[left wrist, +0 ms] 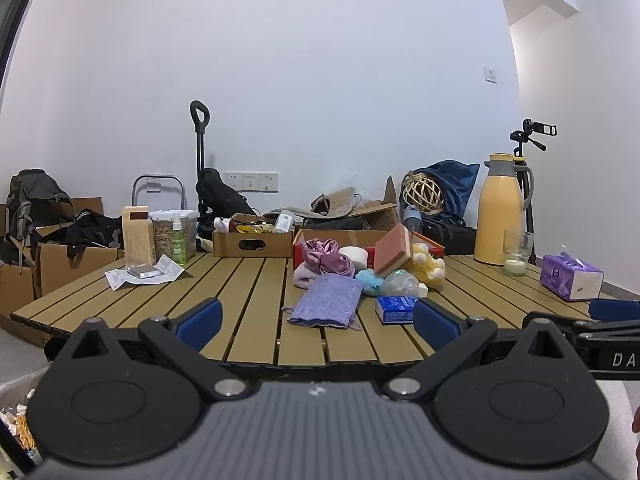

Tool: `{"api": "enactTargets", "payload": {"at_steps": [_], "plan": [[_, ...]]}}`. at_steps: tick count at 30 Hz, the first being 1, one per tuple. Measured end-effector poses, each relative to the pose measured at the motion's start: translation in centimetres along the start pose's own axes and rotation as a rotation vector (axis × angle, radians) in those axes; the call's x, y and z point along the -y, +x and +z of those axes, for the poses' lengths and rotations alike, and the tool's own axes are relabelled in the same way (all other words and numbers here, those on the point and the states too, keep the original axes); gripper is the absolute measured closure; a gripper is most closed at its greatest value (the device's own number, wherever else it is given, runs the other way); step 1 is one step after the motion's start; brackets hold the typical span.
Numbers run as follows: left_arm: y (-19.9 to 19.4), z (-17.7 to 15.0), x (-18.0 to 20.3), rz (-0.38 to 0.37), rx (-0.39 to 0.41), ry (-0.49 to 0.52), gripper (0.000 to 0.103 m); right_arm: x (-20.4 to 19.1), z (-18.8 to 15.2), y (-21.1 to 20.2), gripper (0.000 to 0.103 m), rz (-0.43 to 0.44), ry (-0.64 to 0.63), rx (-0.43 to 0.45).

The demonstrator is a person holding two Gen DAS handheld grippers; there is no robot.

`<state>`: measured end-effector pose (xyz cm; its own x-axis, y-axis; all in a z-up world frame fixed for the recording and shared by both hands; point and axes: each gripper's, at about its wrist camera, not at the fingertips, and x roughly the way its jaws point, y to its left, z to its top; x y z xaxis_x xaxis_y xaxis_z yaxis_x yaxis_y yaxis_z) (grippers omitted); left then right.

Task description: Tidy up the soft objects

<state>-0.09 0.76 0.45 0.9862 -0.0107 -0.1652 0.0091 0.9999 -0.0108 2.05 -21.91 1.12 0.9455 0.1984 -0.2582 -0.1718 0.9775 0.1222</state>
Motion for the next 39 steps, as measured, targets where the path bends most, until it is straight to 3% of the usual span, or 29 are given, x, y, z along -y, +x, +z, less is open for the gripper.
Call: {"api": "enactTargets", "payload": {"at_steps": [39], "plan": [[0.07, -0.02, 0.24, -0.003, 0.005, 0.007, 0.000, 0.40, -0.15, 0.11, 0.000, -0.014, 0.020, -0.008]]}}
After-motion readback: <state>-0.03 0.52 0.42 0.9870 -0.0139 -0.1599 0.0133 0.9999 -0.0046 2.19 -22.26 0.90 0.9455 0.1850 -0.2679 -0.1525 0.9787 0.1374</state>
